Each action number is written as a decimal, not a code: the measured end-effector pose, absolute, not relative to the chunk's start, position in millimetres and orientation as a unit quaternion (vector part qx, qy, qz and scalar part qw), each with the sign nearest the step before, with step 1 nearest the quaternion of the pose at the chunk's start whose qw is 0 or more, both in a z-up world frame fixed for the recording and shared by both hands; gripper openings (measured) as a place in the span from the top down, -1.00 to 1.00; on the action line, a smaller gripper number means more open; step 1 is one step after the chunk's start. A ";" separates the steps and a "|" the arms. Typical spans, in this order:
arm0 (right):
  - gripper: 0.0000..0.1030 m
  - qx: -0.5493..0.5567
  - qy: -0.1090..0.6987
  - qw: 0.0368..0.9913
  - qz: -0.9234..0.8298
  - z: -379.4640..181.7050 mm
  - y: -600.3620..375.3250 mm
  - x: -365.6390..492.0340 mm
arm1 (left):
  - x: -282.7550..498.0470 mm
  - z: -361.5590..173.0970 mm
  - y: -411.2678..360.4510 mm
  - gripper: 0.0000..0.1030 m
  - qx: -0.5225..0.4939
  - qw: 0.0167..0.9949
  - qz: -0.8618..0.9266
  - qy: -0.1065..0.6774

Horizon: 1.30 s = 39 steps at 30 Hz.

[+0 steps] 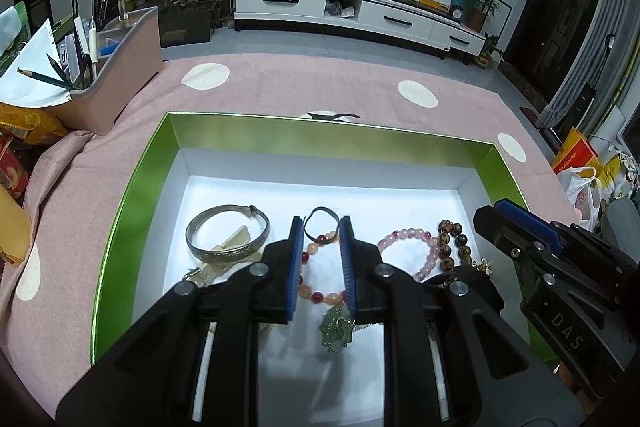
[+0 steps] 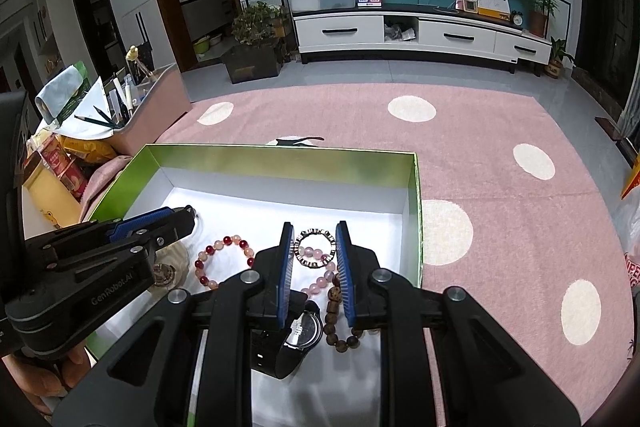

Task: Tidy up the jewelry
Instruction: 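Lower both rings toward the bracelets inside the box, then open both tools to release the rings into the box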

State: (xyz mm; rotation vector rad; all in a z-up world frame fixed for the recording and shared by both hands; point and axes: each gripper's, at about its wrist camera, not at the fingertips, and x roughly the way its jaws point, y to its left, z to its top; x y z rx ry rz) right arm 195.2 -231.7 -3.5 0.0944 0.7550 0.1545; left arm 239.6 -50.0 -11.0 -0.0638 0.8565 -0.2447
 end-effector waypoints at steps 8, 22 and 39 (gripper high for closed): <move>0.59 0.047 0.373 0.924 0.073 -5.5 -232.1 196.4 | 240.1 -12.7 -49.9 0.65 -0.030 0.900 -0.116 0.418; 0.60 0.041 0.384 0.919 0.071 -10.3 -230.0 197.0 | 241.0 -17.1 -50.7 0.65 -0.028 0.896 -0.110 0.429; 0.60 0.040 0.389 0.918 0.070 -13.3 -230.5 196.5 | 240.9 -18.4 -51.6 0.65 -0.026 0.896 -0.109 0.431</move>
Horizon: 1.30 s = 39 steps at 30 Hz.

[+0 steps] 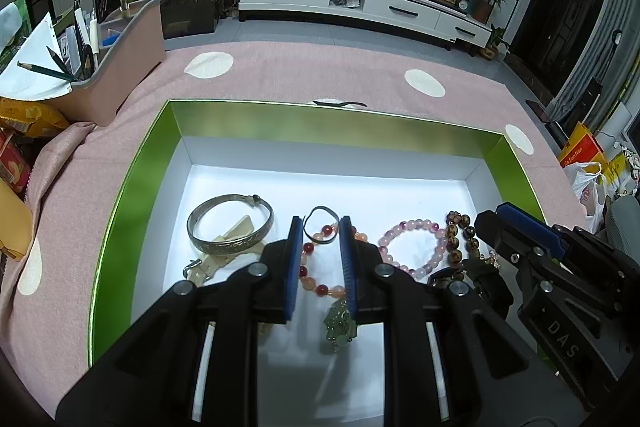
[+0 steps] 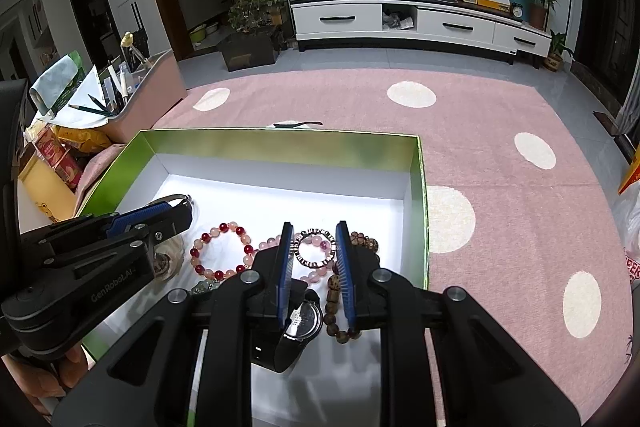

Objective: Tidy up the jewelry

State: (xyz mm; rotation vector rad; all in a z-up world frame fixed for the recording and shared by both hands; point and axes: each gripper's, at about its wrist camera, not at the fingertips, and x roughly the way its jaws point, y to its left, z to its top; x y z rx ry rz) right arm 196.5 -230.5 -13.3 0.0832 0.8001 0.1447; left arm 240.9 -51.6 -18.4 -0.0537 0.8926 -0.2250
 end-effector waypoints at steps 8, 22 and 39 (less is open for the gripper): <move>0.59 0.040 0.392 0.917 0.069 -13.8 -231.6 195.7 | 240.9 -17.9 -51.3 0.65 -0.027 0.896 -0.109 0.430; 0.13 0.046 0.356 0.932 0.057 21.1 -241.9 173.5 | 227.5 8.9 -39.1 -0.49 -0.023 0.909 -0.092 0.407; -0.97 0.048 0.352 0.934 0.024 78.1 -236.5 127.8 | 171.3 85.5 -19.0 -0.96 0.028 0.929 -0.024 0.368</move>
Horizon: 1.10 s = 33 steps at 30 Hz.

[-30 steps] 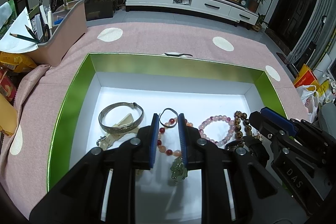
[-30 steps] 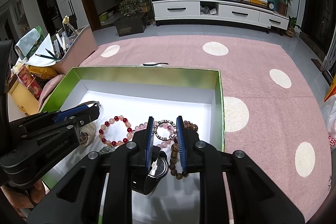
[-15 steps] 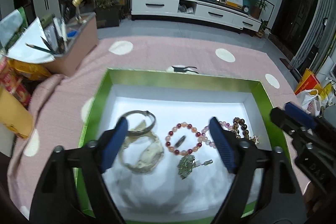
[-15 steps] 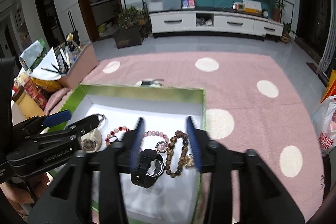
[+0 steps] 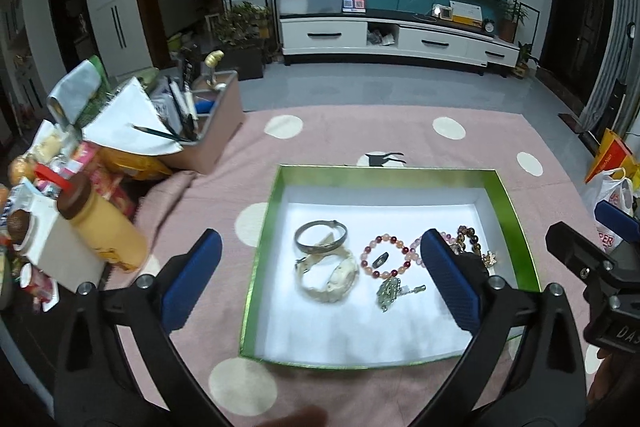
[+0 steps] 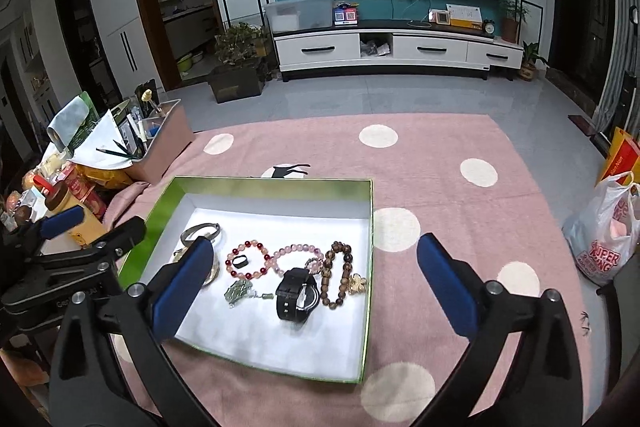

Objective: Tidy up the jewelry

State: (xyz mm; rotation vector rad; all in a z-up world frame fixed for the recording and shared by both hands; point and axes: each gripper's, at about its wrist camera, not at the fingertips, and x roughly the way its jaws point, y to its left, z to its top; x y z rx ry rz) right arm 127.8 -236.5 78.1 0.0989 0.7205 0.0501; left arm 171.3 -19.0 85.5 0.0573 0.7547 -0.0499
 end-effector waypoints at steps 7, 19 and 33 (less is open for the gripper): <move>-0.97 0.032 0.356 0.934 -0.007 88.2 -231.3 113.8 | 158.0 98.6 -15.7 -0.96 0.020 0.922 -0.014 0.385; -0.97 0.017 0.378 0.926 -0.004 81.0 -223.3 116.0 | 153.1 94.3 -22.5 -0.96 0.018 0.910 -0.022 0.414; -0.97 0.021 0.382 0.924 -0.015 80.4 -228.1 121.0 | 156.2 89.9 -23.6 -0.96 0.023 0.907 -0.018 0.421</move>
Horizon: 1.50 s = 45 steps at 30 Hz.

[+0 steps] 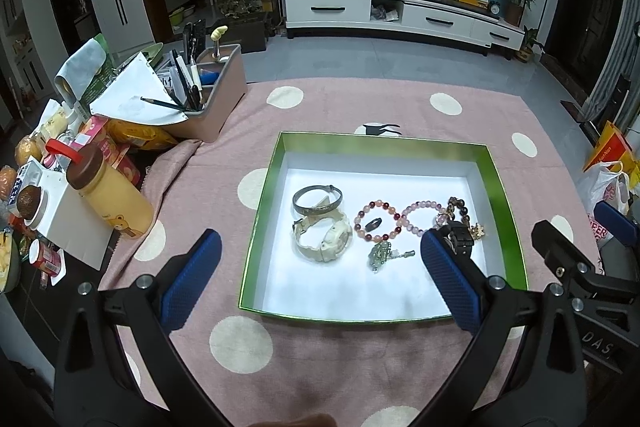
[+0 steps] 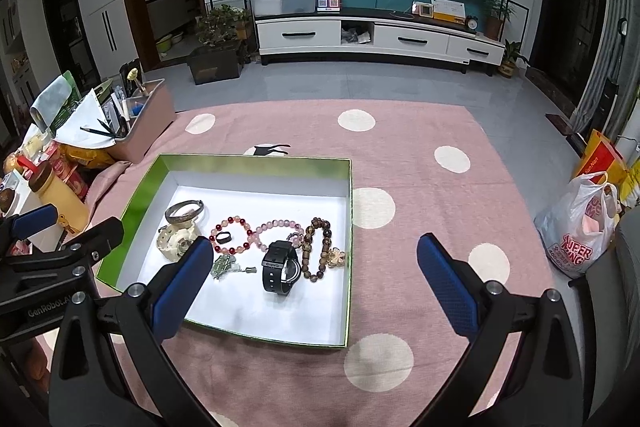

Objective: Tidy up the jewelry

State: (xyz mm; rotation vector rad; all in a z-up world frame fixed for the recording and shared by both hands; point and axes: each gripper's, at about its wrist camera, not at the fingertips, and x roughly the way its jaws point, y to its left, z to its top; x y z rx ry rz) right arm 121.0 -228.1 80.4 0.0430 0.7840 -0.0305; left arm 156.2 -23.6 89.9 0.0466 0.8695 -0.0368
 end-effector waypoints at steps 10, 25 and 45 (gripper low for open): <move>-0.97 0.019 0.381 0.924 -0.018 81.1 -230.5 119.3 | 157.7 89.1 -21.2 -0.96 0.026 0.906 -0.009 0.422; -0.97 0.013 0.386 0.922 -0.024 77.7 -230.7 121.6 | 163.5 83.0 -20.4 -0.96 0.024 0.903 -0.007 0.430; -0.97 0.011 0.387 0.921 -0.027 75.1 -233.7 122.6 | 166.4 80.2 -20.5 -0.96 0.030 0.901 -0.002 0.434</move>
